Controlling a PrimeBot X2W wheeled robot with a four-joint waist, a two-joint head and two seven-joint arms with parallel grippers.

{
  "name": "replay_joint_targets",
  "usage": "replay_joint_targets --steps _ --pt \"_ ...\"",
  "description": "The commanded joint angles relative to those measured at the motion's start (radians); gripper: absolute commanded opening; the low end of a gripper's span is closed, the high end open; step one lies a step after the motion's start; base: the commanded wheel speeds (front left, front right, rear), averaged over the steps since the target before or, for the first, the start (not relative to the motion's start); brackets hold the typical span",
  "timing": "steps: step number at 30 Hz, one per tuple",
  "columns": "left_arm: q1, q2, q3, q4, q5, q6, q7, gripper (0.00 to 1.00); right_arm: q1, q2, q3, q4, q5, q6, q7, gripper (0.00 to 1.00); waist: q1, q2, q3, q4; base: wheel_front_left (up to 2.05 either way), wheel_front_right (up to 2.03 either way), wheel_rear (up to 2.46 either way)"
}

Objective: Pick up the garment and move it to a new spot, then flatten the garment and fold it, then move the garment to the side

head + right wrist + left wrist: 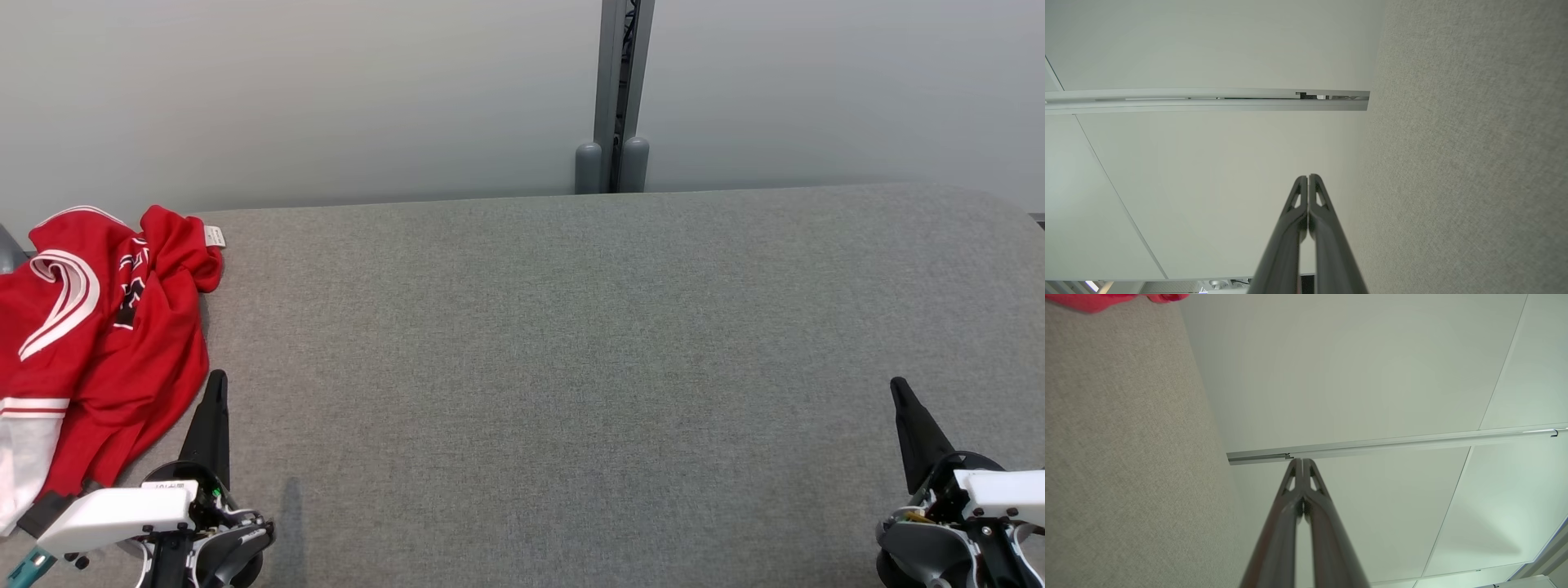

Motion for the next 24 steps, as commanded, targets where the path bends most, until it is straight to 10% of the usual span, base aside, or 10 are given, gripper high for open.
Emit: replay_joint_targets --steps 1,16,17,24 --pt "-0.014 0.005 0.004 -0.002 -0.001 -0.006 0.003 0.00 -0.004 -0.005 0.001 0.002 0.002 0.001 0.003 0.00 0.0000 0.0000 0.000 0.000 0.00 0.00 0.00" --pt "-0.014 0.005 0.004 -0.002 -0.001 -0.006 0.003 0.00 -0.004 -0.005 0.001 0.002 0.002 0.001 0.003 0.00 0.0000 0.0000 0.000 0.000 0.00 0.00 0.00" --pt "0.000 0.000 0.000 0.000 0.000 0.000 0.000 1.00 0.000 0.000 0.000 0.000 0.000 0.000 0.000 1.00 0.0000 0.0000 0.000 0.000 0.00 0.00 0.00" --pt "0.017 -0.005 -0.025 0.010 0.000 0.001 -0.025 1.00 0.020 0.006 0.019 0.002 -0.007 -0.001 -0.027 1.00 0.0000 0.0000 0.000 0.000 0.00 0.00 0.00"
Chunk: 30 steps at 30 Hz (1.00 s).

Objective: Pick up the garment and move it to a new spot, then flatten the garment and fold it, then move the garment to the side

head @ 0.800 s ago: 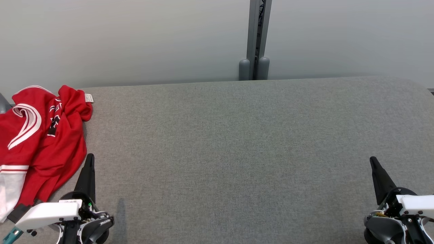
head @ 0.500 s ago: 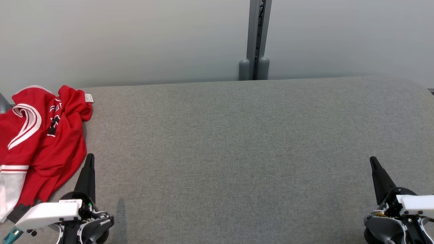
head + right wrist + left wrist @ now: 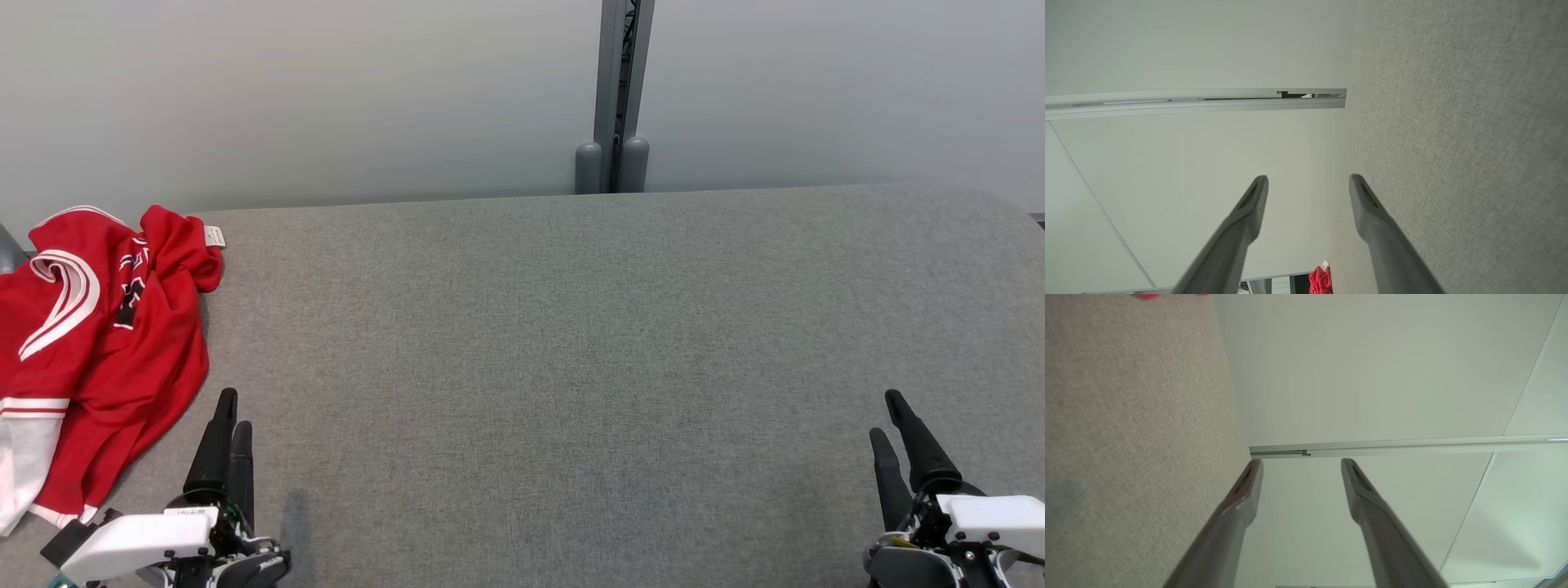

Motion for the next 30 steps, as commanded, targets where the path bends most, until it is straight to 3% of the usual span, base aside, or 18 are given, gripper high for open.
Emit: replay_joint_targets --steps 1,10,30 --pt "-0.024 0.007 -0.014 -0.020 0.002 -0.002 -0.016 1.00 -0.015 -0.008 0.009 -0.026 -0.011 0.001 -0.017 1.00 0.0000 0.0000 0.000 0.000 0.00 0.00 0.00" --pt "-0.024 0.014 -0.048 -0.009 0.086 -0.003 -0.061 1.00 -0.003 -0.010 0.022 -0.055 -0.167 0.001 -0.060 1.00 0.0000 0.0000 0.001 0.002 0.00 0.00 0.00" --pt "-0.002 0.021 -0.056 -0.050 0.601 0.020 -0.142 1.00 0.024 -0.013 0.059 -0.145 -0.702 0.001 -0.142 1.00 0.0000 0.0000 0.004 0.010 0.00 0.00 0.00"
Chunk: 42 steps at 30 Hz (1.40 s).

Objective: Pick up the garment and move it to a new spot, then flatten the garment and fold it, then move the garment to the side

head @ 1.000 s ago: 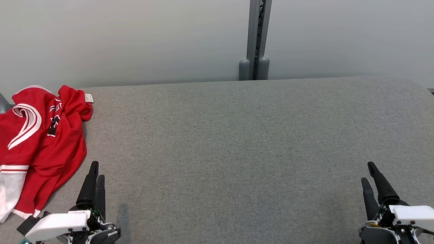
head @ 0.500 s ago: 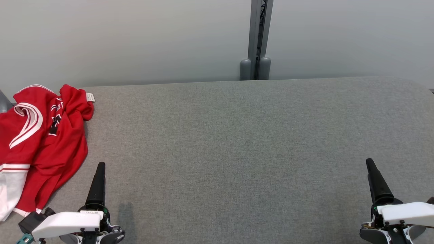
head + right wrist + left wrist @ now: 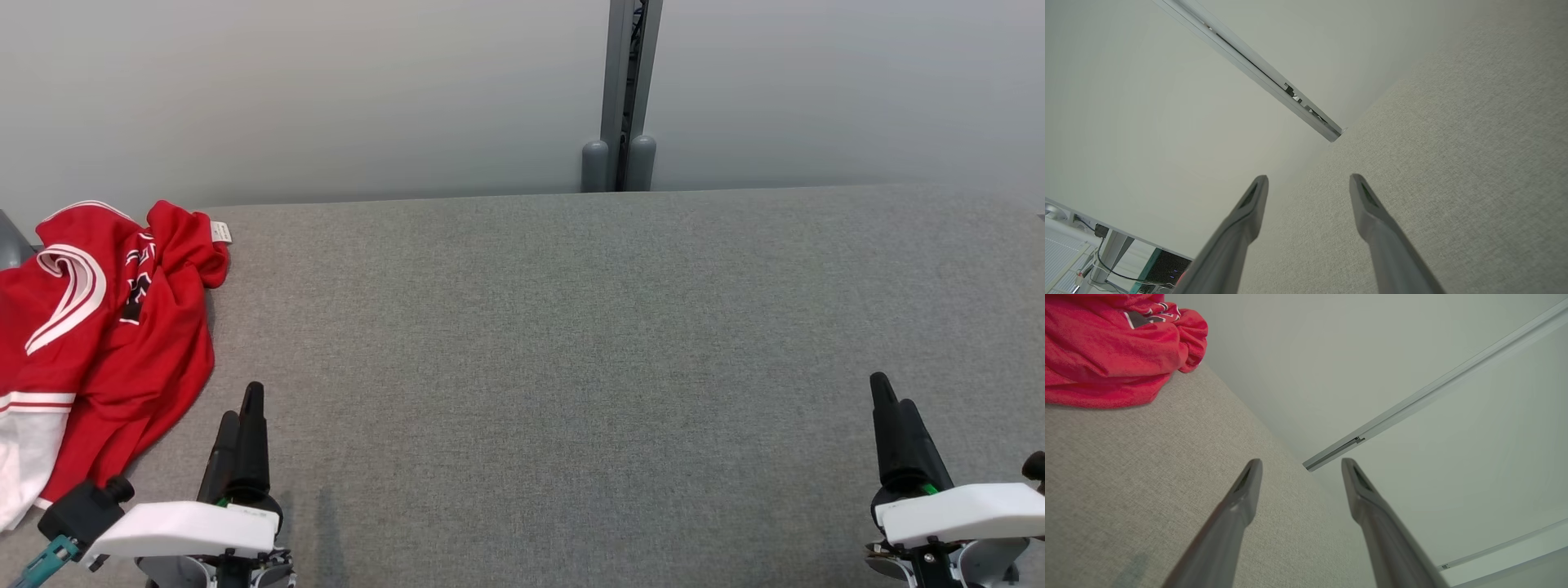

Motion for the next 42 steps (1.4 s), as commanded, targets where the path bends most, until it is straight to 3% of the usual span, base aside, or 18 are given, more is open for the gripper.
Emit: replay_joint_targets --steps 1,15,42 --pt "-0.005 0.010 -0.004 -0.022 0.053 0.003 -0.010 1.00 -0.008 -0.010 0.002 -0.022 -0.046 0.001 -0.014 1.00 0.0000 -0.0001 0.000 0.000 0.00 0.00 0.00" --pt "0.013 0.035 -0.036 -0.025 0.304 0.009 -0.057 1.00 0.007 -0.012 0.007 -0.032 -0.281 0.001 -0.061 1.00 0.0000 -0.0001 -0.001 0.000 0.00 0.00 0.00" --pt "0.037 0.070 -0.067 -0.009 0.615 0.039 -0.130 1.00 0.037 -0.015 0.038 -0.048 -0.585 0.002 -0.135 1.00 0.0000 -0.0001 -0.008 0.006 0.00 0.00 0.00"
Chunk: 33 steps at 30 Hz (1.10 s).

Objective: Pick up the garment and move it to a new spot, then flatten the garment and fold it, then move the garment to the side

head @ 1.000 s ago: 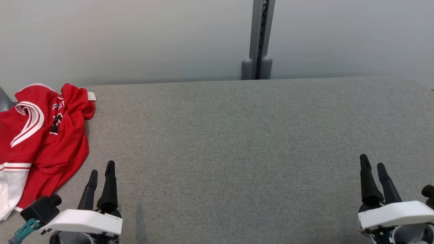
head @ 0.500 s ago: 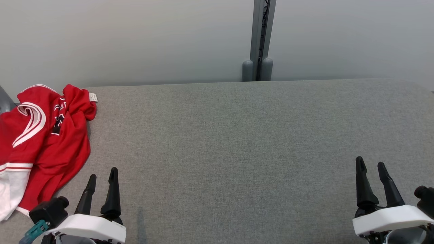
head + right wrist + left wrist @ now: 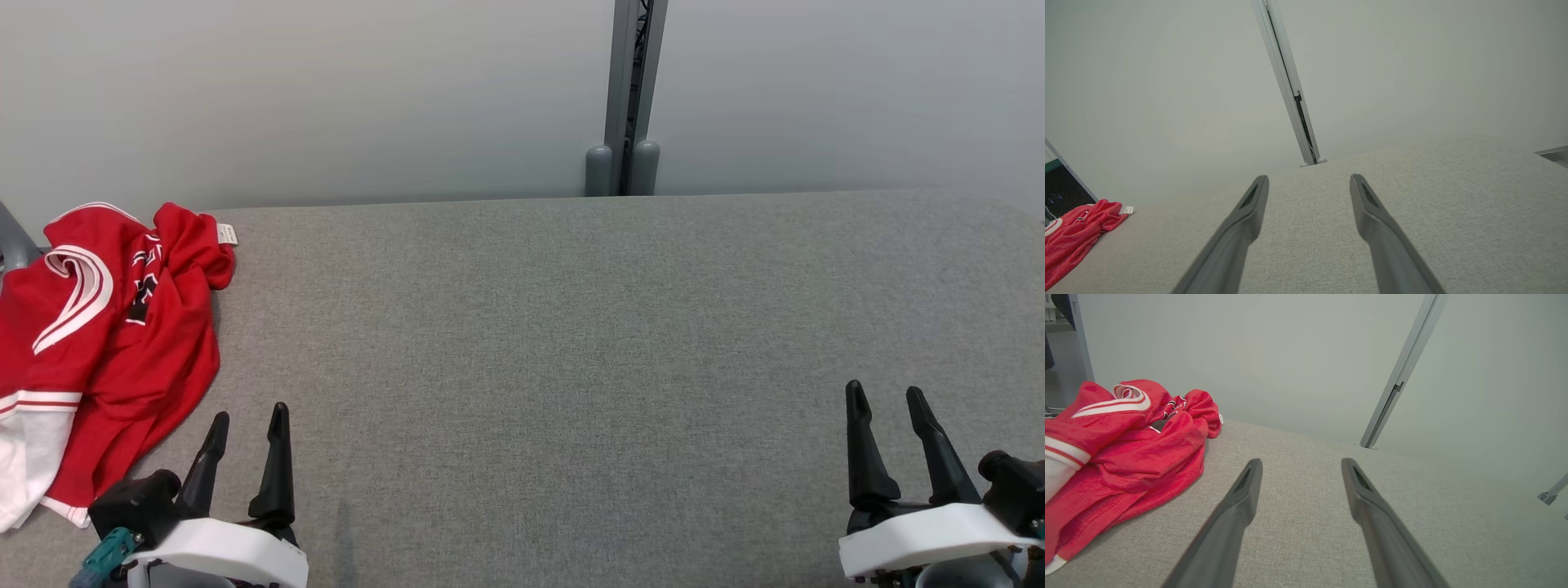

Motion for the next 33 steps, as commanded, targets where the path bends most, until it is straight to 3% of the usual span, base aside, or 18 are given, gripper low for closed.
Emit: replay_joint_targets --steps 1,33 --pt "0.004 0.008 -0.002 -0.010 0.022 0.005 -0.009 1.00 0.002 -0.010 0.000 -0.013 -0.020 0.002 -0.010 1.00 0.0000 -0.0001 0.000 0.000 0.00 0.00 0.00" --pt "0.028 0.024 0.009 0.030 0.282 0.001 -0.078 1.00 0.039 -0.012 -0.038 -0.010 -0.244 0.002 -0.080 1.00 0.0000 -0.0001 -0.012 0.013 0.00 0.00 0.00"
